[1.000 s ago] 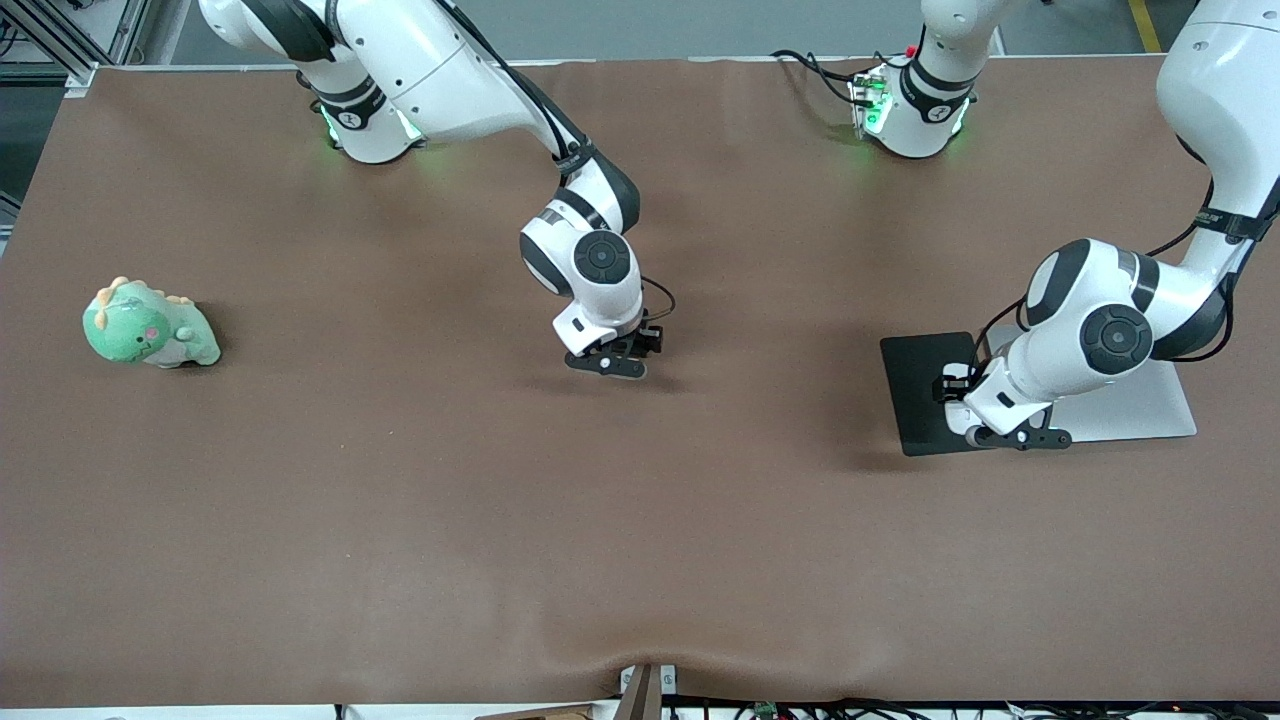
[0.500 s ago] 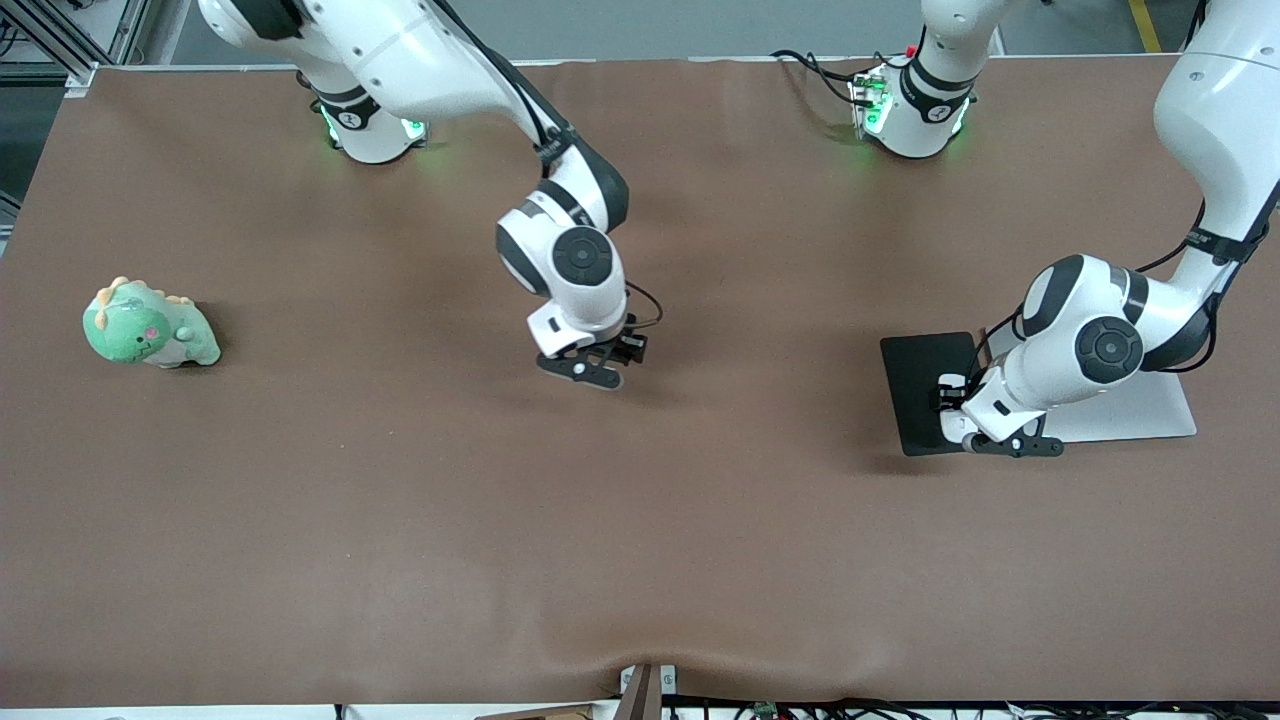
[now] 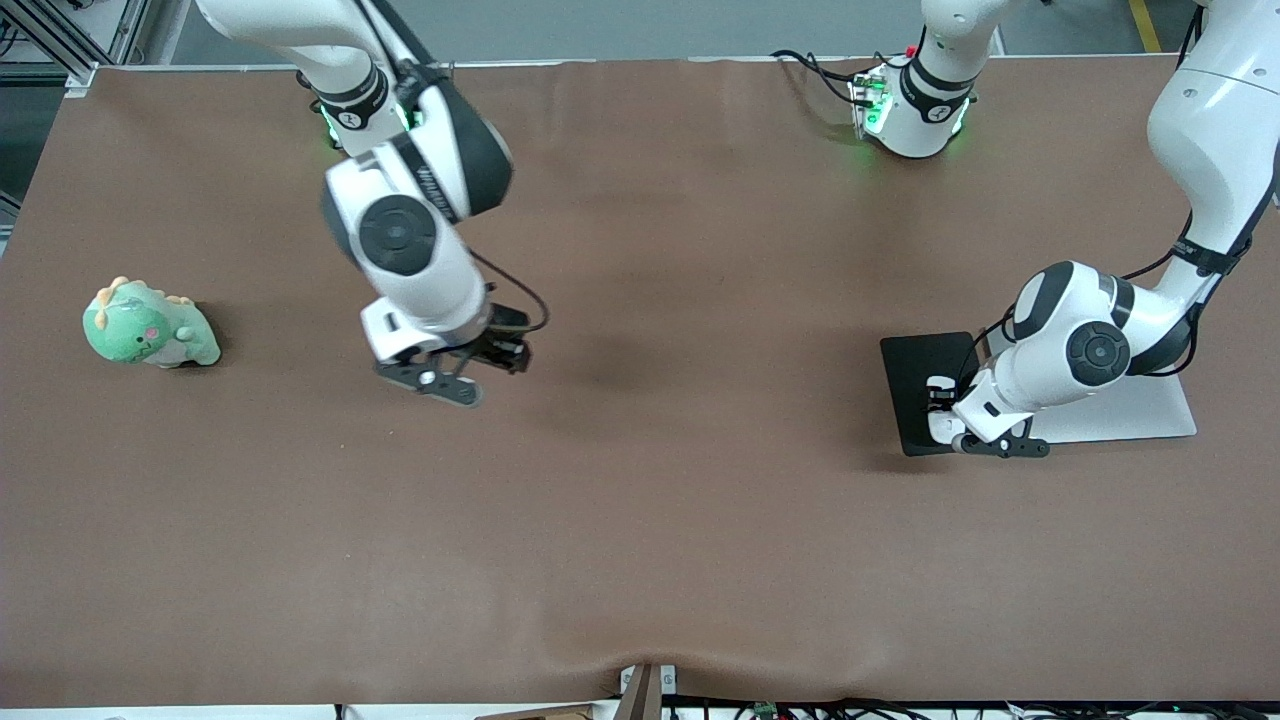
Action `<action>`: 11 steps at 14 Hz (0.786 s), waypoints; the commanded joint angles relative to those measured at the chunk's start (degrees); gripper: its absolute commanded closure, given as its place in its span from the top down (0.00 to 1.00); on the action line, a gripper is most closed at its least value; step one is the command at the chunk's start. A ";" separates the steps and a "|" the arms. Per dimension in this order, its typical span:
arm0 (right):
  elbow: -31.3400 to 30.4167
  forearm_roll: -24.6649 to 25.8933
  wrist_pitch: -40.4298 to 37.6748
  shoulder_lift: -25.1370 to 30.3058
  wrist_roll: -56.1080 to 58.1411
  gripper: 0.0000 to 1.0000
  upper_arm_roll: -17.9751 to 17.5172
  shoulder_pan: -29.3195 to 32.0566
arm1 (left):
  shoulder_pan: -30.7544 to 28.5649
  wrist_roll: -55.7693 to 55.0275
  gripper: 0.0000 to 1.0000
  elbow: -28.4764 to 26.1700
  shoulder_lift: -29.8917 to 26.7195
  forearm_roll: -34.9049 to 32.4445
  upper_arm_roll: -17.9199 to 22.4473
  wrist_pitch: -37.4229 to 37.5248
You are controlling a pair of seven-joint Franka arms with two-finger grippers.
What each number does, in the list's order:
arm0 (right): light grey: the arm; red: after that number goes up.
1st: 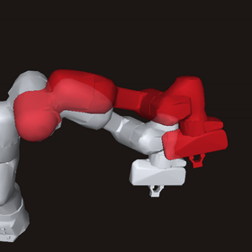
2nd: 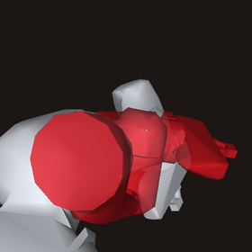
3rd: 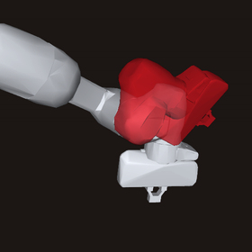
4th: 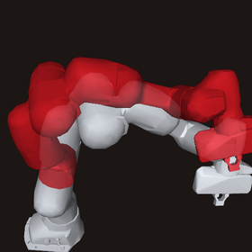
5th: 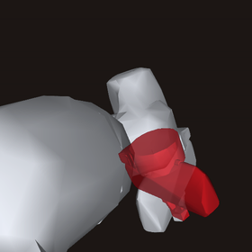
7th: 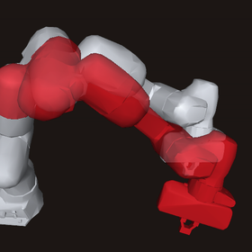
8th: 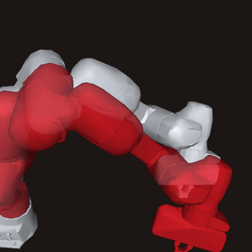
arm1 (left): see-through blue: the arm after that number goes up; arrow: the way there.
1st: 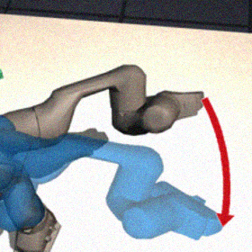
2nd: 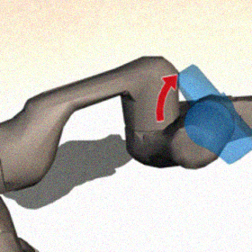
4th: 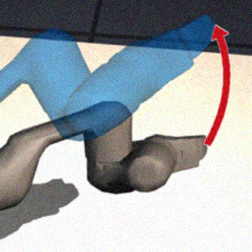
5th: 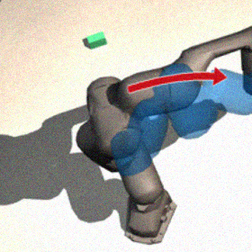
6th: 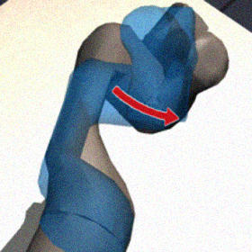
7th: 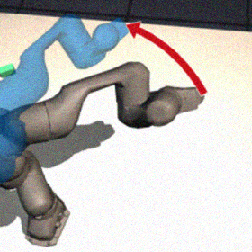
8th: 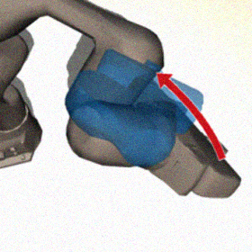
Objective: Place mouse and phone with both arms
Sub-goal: 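Lower the mouse onto the mousepad while the right gripper carries the phone toward the plush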
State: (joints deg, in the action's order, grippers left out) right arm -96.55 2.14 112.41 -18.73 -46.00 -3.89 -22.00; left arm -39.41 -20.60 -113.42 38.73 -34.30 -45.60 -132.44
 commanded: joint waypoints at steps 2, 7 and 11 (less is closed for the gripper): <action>-8.46 -1.26 0.61 6.60 14.67 0.00 -1.12 10.63 | -2.51 -0.23 0.50 -2.42 -0.40 -4.19 -0.19 -1.68; -12.34 -1.26 4.46 6.43 31.90 0.00 -0.95 22.59 | -2.96 -1.46 0.51 -4.44 -0.58 -4.19 -0.19 -4.23; -19.72 -1.08 17.20 5.65 42.99 0.00 -0.77 28.40 | -3.04 -1.46 0.55 -4.44 -0.49 -4.19 -0.10 -4.23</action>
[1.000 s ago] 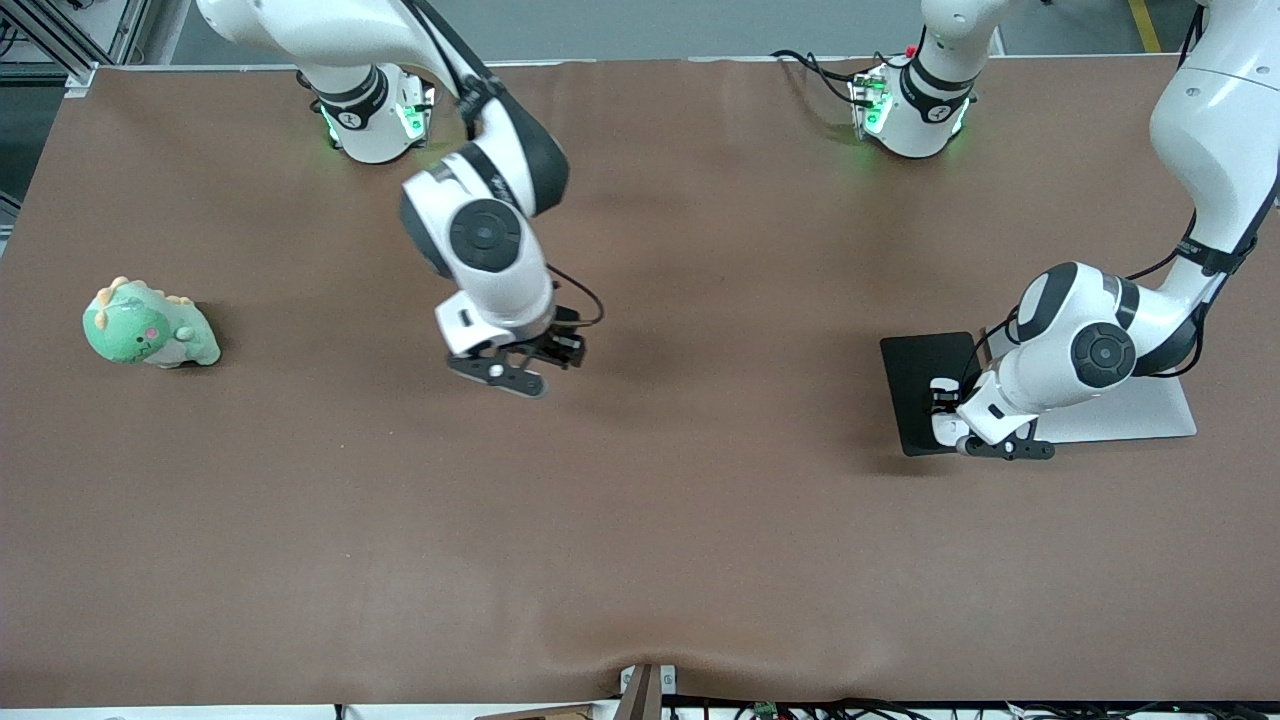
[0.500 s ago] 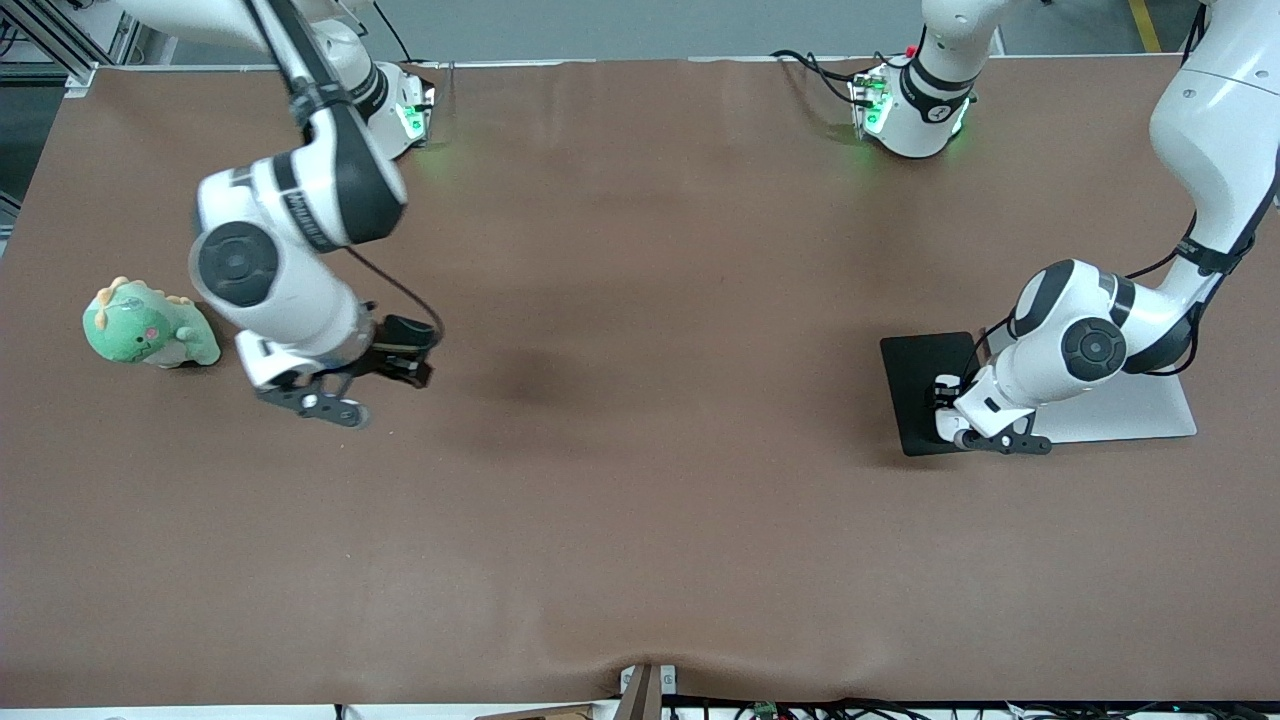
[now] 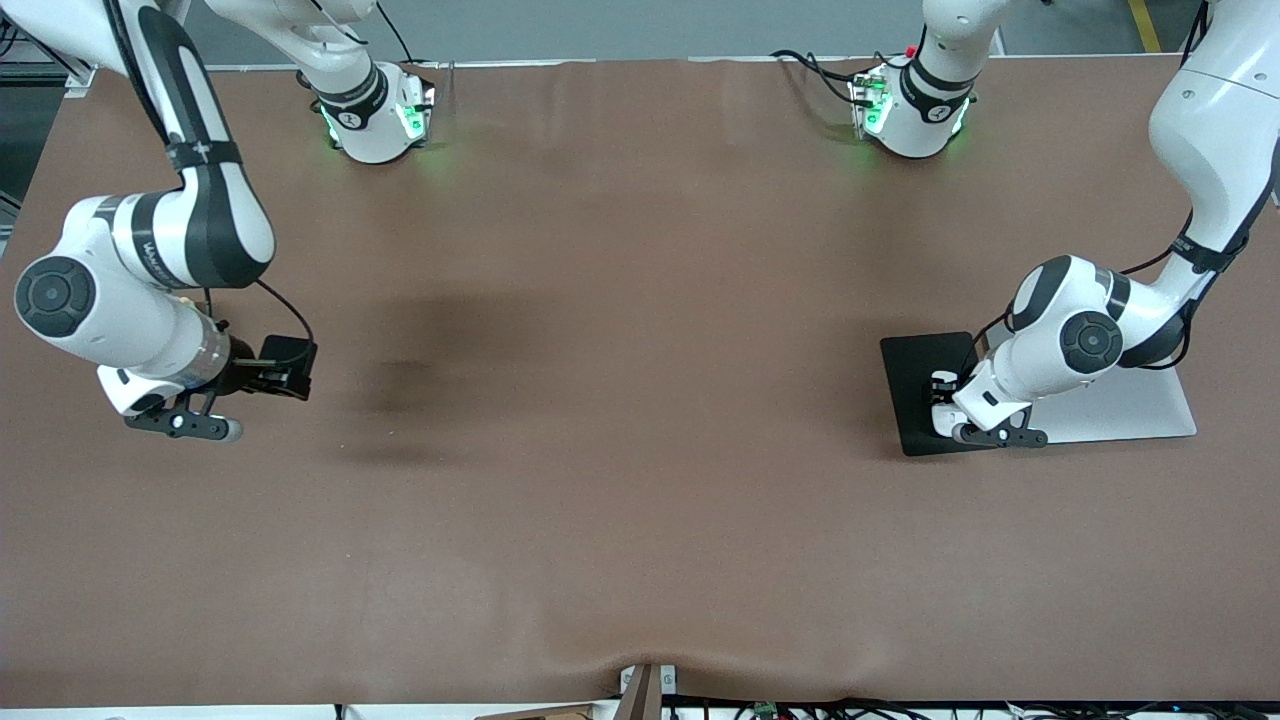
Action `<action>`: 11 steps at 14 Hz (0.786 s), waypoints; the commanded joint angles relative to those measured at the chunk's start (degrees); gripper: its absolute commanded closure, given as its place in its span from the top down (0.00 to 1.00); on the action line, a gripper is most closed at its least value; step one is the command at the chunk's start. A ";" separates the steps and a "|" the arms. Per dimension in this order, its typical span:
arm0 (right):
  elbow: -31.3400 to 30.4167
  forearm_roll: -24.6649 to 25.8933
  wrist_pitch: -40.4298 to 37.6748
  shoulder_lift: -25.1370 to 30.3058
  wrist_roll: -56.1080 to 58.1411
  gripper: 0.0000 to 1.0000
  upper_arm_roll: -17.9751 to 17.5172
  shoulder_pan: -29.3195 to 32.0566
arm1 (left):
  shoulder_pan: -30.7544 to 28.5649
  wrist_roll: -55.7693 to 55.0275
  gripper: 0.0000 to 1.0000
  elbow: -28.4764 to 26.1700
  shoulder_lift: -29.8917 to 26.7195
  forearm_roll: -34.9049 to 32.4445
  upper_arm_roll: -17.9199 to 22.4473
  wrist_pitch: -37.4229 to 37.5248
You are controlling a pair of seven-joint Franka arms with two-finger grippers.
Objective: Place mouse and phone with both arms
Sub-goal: 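Lower the mouse onto the mousepad while the right gripper carries the phone toward the plush, then lower the black phone beside the green plush toy with the right gripper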
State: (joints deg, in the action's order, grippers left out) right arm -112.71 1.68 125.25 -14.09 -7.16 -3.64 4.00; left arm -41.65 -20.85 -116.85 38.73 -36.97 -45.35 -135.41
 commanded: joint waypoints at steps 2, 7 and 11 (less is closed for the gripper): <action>-3.48 0.07 6.40 -1.89 7.14 0.00 -1.11 5.22 | -0.89 -1.21 0.59 -1.01 -0.41 -1.70 -0.18 -1.26; -3.65 0.25 16.07 -10.25 16.02 0.00 -1.02 11.72 | -0.89 -1.21 0.61 -1.01 -0.23 -1.70 0.17 -1.34; -3.65 0.34 16.26 -11.83 16.74 0.00 -0.84 13.13 | -0.72 -2.62 0.63 -1.01 -0.14 -1.70 0.26 -1.26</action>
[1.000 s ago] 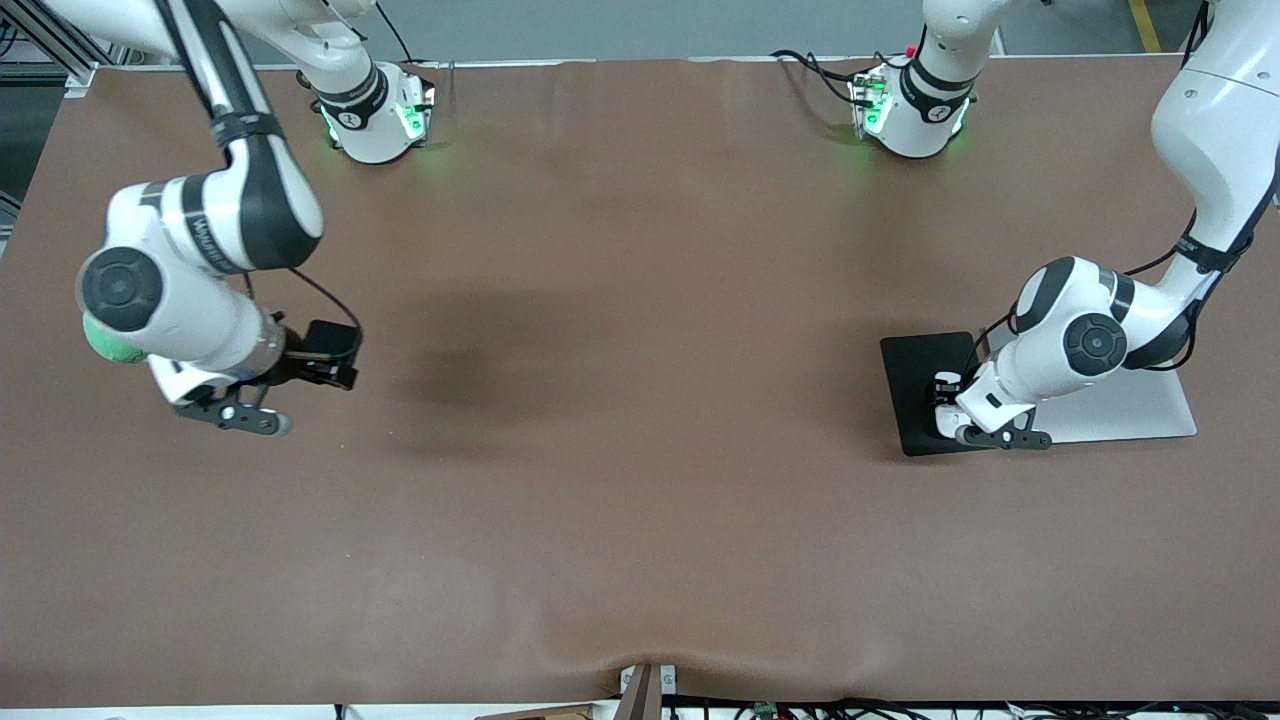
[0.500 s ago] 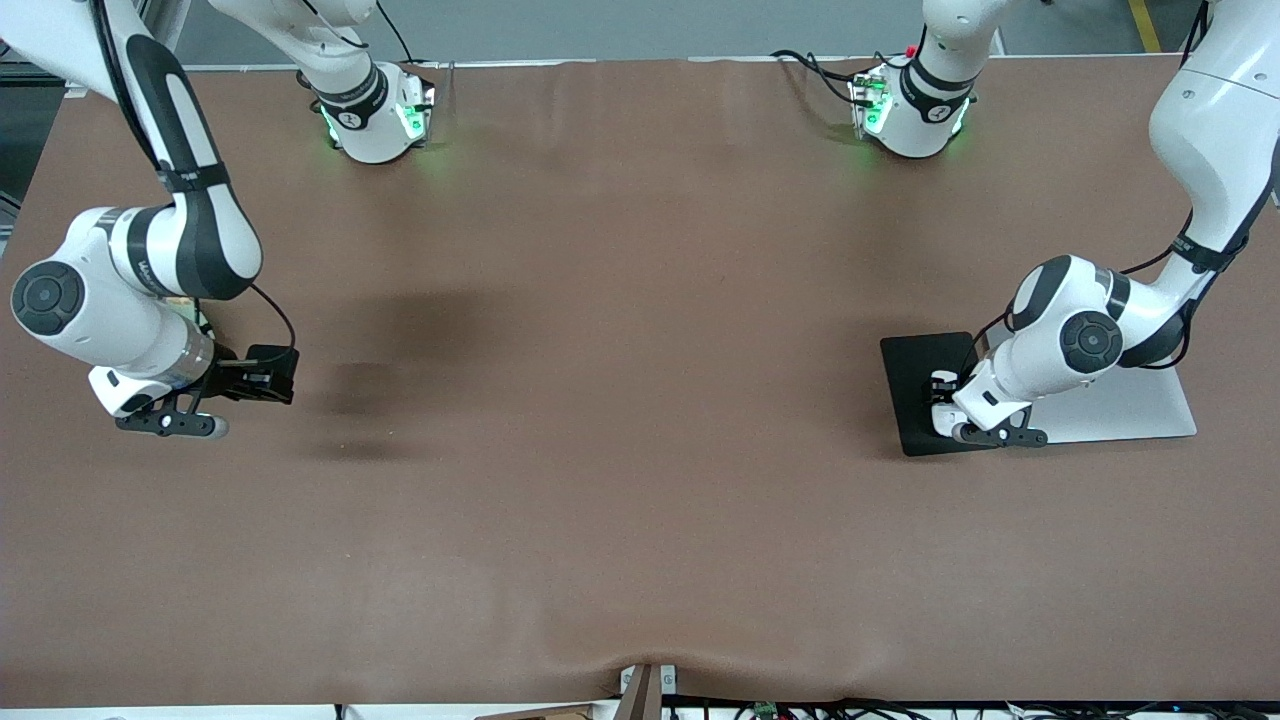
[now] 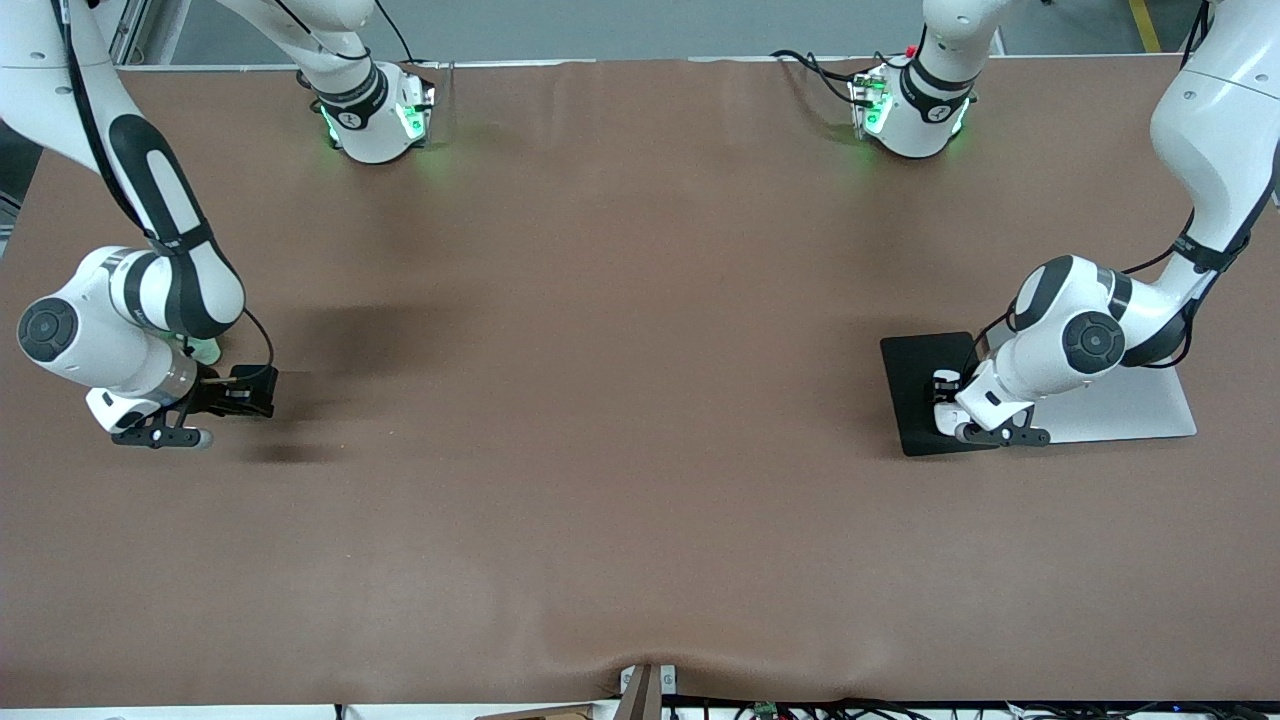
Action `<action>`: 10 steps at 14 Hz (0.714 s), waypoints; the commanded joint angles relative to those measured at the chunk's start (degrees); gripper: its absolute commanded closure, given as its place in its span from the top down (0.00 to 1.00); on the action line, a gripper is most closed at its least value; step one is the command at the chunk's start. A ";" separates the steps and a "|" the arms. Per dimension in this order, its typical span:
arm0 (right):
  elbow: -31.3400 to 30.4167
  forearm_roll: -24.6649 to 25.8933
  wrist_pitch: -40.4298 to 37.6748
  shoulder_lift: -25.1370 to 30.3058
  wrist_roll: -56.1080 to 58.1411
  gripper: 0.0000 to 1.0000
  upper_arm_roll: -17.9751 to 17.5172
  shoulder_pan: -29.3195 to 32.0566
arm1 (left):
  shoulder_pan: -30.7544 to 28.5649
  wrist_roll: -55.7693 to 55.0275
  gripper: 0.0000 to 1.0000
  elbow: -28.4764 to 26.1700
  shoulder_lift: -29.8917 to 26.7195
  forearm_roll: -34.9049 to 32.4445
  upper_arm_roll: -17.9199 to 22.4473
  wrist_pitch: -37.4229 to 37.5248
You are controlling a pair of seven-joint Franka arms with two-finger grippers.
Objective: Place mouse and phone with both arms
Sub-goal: 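Lower the black phone beside the green plush toy with the right gripper, then open the left gripper to release the mouse and raise it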
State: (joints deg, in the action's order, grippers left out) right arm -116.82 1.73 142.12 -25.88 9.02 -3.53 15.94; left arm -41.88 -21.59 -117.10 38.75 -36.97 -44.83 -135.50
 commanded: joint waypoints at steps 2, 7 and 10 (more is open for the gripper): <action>0.45 0.29 -0.61 -1.27 0.56 0.00 -0.95 1.55 | -0.39 -2.40 0.70 -0.76 -0.16 -1.70 -0.26 -1.26; -0.78 1.68 -0.88 -1.28 0.65 0.00 -0.51 2.16 | -0.22 -2.49 1.00 -0.50 -1.04 -1.61 -0.61 -0.56; -0.87 4.59 -0.70 -1.28 0.65 0.00 -0.51 4.18 | -0.22 -2.31 1.00 0.90 -4.02 -1.18 -2.44 1.63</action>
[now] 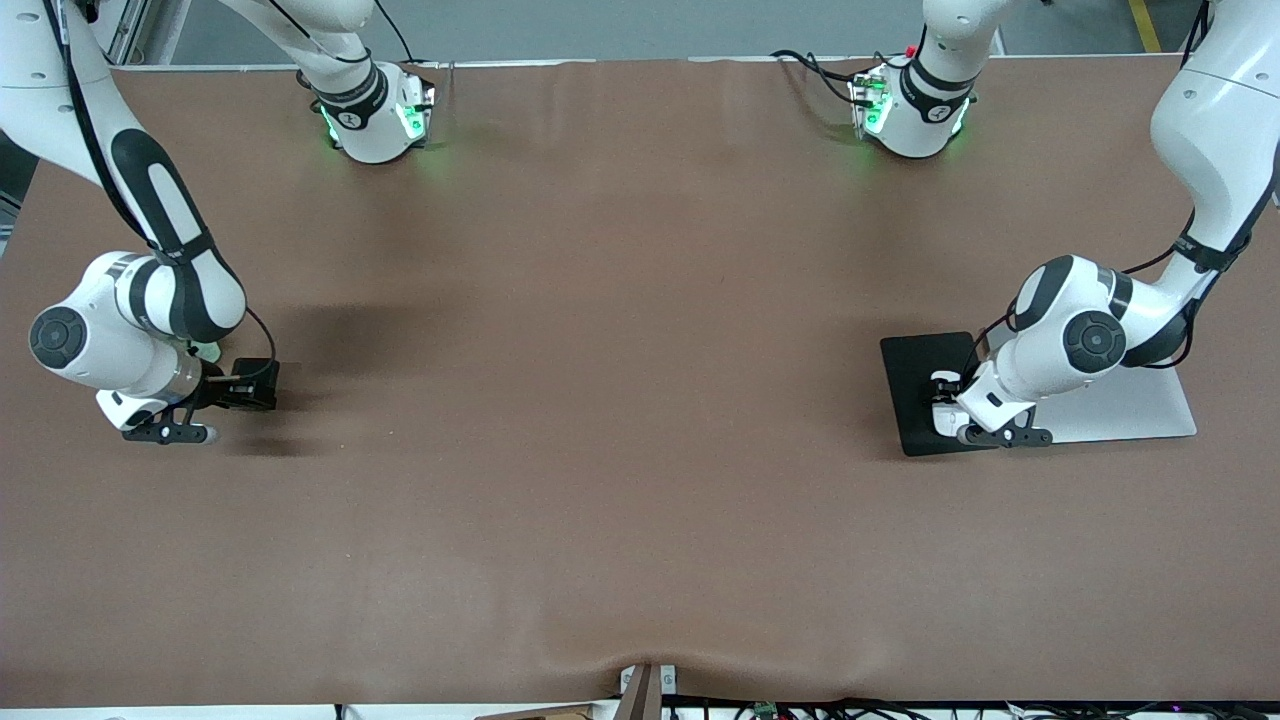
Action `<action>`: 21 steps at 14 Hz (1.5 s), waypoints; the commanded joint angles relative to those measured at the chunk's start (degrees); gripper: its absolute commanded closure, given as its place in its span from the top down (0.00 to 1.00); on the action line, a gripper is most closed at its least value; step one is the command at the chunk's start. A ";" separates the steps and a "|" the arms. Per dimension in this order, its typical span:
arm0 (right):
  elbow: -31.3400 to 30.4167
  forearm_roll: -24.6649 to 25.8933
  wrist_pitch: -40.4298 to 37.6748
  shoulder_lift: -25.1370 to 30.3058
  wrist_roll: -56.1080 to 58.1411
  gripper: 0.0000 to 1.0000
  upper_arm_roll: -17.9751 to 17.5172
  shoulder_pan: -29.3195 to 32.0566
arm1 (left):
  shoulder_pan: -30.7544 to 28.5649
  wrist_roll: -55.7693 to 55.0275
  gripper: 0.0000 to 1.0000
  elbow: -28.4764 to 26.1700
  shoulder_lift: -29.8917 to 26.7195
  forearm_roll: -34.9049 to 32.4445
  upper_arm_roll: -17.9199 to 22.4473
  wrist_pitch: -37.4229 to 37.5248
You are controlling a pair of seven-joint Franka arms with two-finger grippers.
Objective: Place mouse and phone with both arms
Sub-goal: 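Open the left gripper to release the mouse and raise it, then open the right gripper to release the phone and raise it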
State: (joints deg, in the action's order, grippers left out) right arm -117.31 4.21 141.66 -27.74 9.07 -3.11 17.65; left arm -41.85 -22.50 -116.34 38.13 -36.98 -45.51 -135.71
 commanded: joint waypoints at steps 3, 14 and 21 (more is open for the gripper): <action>-0.29 3.00 0.28 -0.12 0.60 0.00 -1.02 3.27 | -0.34 -1.32 1.00 6.89 -3.94 -0.73 -5.46 12.01; -0.20 3.00 0.64 -2.05 0.42 1.00 -1.02 3.36 | -0.07 -0.71 1.00 29.23 -4.03 2.17 -16.45 42.53; 7.62 2.91 -14.56 3.82 -0.45 1.00 -1.72 -0.77 | -0.07 -0.71 1.00 31.97 -4.90 1.47 -18.30 46.86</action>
State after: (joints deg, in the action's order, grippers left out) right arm -110.42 5.83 130.51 -27.37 9.53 -4.61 18.52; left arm -41.80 -22.70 -85.97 33.42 -35.05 -62.83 -91.18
